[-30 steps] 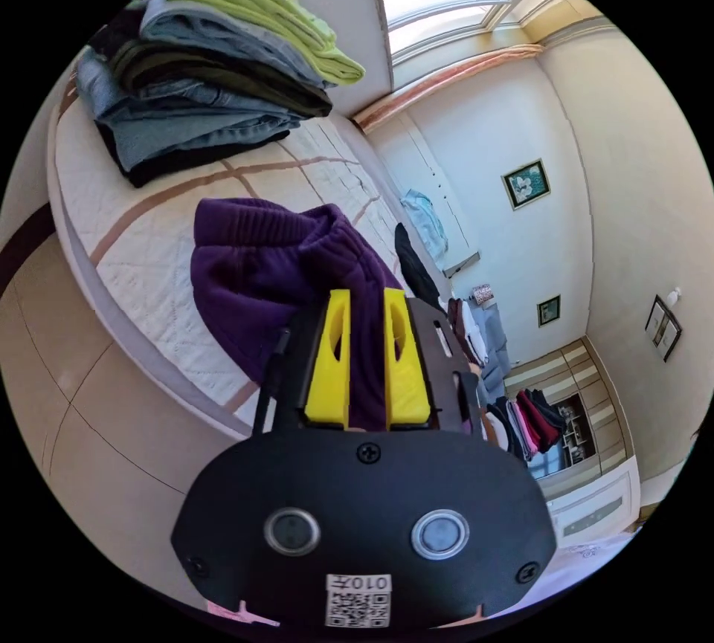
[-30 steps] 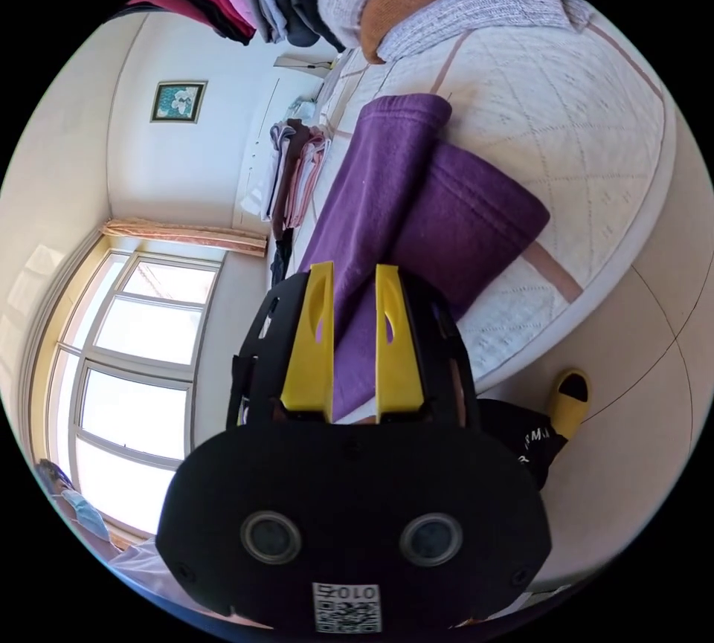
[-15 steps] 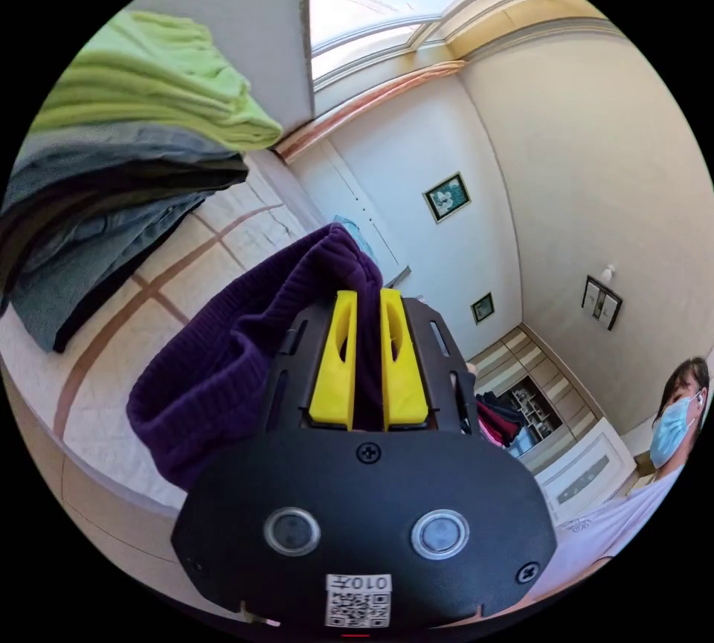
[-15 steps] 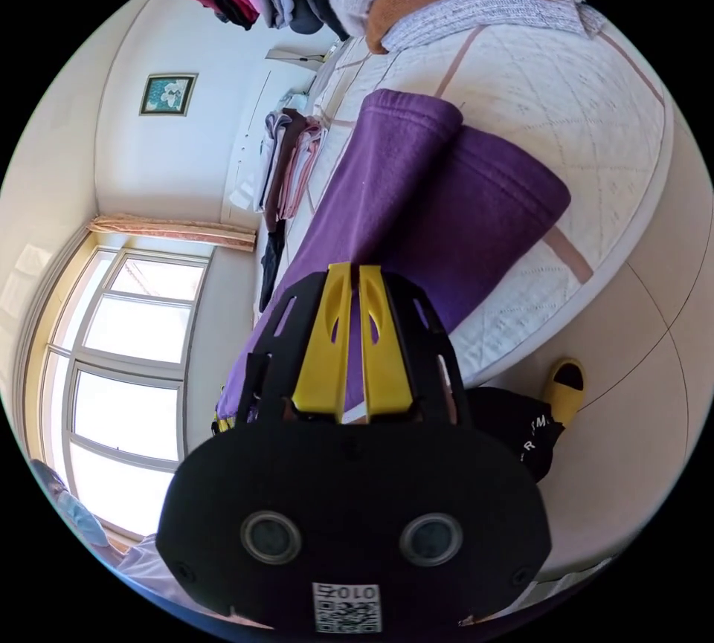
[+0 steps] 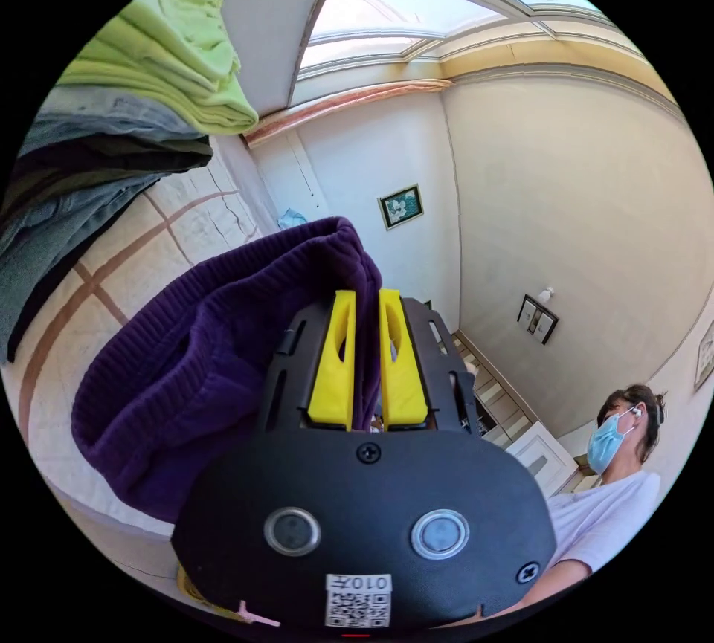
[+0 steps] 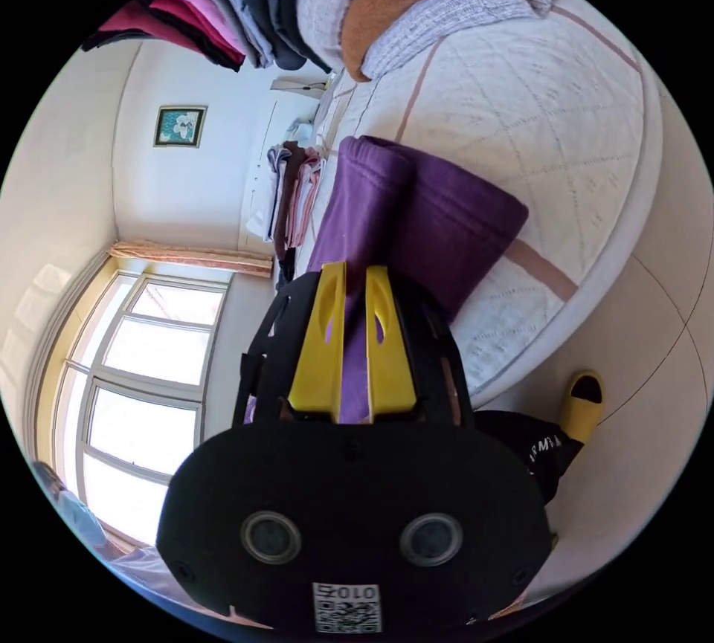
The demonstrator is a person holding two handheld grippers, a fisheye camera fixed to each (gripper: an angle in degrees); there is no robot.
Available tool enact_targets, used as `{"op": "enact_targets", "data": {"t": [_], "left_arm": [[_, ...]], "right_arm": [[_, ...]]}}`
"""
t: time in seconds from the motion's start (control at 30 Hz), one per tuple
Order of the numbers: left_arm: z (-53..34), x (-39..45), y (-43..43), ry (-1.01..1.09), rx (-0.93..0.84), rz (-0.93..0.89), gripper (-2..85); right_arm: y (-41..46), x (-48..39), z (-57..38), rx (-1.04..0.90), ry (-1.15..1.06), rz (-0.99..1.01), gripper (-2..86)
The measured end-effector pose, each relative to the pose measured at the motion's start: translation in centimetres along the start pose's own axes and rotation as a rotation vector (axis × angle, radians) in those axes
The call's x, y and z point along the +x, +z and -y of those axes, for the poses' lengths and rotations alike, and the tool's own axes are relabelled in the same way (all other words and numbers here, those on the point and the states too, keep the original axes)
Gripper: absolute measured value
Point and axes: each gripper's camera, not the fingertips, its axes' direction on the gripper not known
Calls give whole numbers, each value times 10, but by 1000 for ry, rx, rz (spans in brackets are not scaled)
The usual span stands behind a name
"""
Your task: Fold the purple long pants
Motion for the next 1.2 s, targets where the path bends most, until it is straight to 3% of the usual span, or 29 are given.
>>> {"op": "enact_targets", "data": {"t": [0.2, 0.33, 0.43, 0.57, 0.67, 0.73, 1.07, 1.2], "left_arm": [[73, 29, 63, -23, -80, 60, 57], [87, 66, 74, 89, -101, 91, 58], [59, 75, 57, 195, -146, 84, 58], [-9, -18, -5, -114, -173, 241, 59], [-44, -64, -40, -248, -87, 179, 59], [-49, -65, -41, -239, -86, 200, 59], [-16, 18, -6, 43, -125, 242, 62], [-49, -11, -24, -47, -101, 251, 62]], "right_arm": [[8, -71, 54, -103, -62, -72, 40], [-10, -163, 63, -88, -361, -153, 40], [-38, -173, 20, -32, -556, -229, 40], [-35, -58, -12, -109, -285, -208, 40], [-14, 28, -31, -192, -89, -121, 40], [-14, 45, -39, -126, -47, -18, 40], [-30, 1, -49, -86, -212, -97, 39], [-1, 46, -53, -179, -110, -162, 39]]}}
